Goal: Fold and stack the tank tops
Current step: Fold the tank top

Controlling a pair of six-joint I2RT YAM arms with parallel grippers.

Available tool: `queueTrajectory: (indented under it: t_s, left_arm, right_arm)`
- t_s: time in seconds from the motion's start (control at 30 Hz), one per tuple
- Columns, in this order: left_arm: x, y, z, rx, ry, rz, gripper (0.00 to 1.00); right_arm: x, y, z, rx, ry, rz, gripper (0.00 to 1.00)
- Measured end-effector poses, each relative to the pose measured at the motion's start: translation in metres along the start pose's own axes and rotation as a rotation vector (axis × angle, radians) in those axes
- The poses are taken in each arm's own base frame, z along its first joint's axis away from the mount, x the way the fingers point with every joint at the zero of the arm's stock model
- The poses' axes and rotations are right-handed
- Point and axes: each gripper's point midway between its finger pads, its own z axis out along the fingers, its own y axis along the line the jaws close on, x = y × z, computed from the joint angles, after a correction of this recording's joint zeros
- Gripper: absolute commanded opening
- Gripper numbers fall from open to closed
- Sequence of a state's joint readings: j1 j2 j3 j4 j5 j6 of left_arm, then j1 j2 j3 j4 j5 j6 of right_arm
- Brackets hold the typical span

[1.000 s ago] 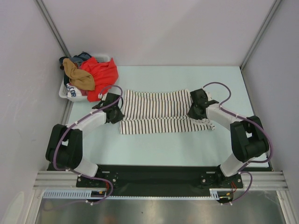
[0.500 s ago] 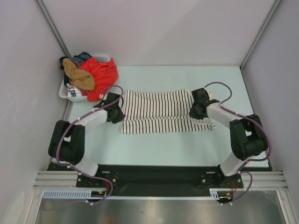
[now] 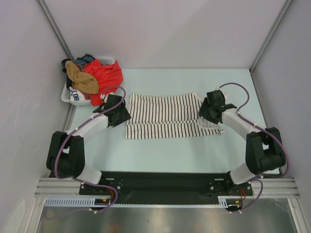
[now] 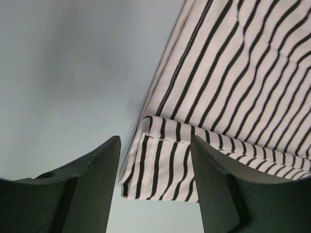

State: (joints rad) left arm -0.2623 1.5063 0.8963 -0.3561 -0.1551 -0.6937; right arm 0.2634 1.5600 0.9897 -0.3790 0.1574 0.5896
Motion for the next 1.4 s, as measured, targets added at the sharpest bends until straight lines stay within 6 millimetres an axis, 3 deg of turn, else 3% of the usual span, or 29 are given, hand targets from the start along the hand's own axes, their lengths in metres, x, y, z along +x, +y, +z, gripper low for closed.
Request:
queueTrajectory:
  t_s: [0.13, 0.23, 0.27, 0.33, 0.5, 0.6, 0.8, 1.0, 1.2, 1.23, 1.27, 1.4]
  left_arm:
    - [-0.016, -0.008, -0.022, 0.053, -0.061, 0.010, 0.65]
    - [-0.021, -0.015, -0.041, 0.125, -0.105, 0.017, 0.66]
    - [-0.019, -0.016, -0.047, 0.151, -0.111, 0.017, 0.66]
    - [-0.013, -0.016, -0.055, 0.186, -0.113, 0.019, 0.66]
    - [0.004, -0.020, -0.058, 0.228, -0.082, 0.041, 0.66]
    - [0.019, -0.027, -0.057, 0.266, -0.047, 0.063, 0.66]
    - [0.046, -0.029, -0.038, 0.292, 0.028, 0.083, 0.66]
    - [0.065, -0.020, -0.018, 0.258, 0.089, 0.087, 0.66]
    - [0.064, -0.020, -0.015, 0.256, 0.084, 0.089, 0.66]
    - [0.064, -0.020, -0.015, 0.256, 0.084, 0.089, 0.66]
    - [0.064, -0.020, -0.015, 0.256, 0.084, 0.090, 0.66]
    - [0.062, -0.019, -0.019, 0.252, 0.073, 0.090, 0.65]
  right_arm:
    - [-0.009, -0.015, -0.028, -0.032, -0.062, 0.041, 0.67]
    - [-0.004, -0.035, -0.048, -0.042, -0.103, 0.083, 0.67]
    - [0.001, -0.040, -0.052, -0.042, -0.103, 0.090, 0.69]
    - [0.017, -0.047, -0.059, -0.056, -0.093, 0.104, 0.84]
    - [0.044, -0.061, -0.053, -0.047, -0.023, 0.132, 0.89]
    - [0.048, -0.066, -0.045, -0.027, 0.002, 0.146, 1.00]
    - [0.050, -0.085, -0.023, 0.051, 0.039, 0.182, 1.00]
    - [0.017, -0.105, -0.005, 0.147, 0.006, 0.244, 1.00]
    - [-0.030, -0.115, -0.010, 0.165, -0.104, 0.298, 1.00]
    - [-0.033, -0.114, -0.010, 0.163, -0.110, 0.300, 0.99]
    - [-0.034, -0.114, -0.011, 0.159, -0.113, 0.299, 0.90]
    - [-0.023, -0.113, -0.018, 0.131, -0.106, 0.283, 0.88]
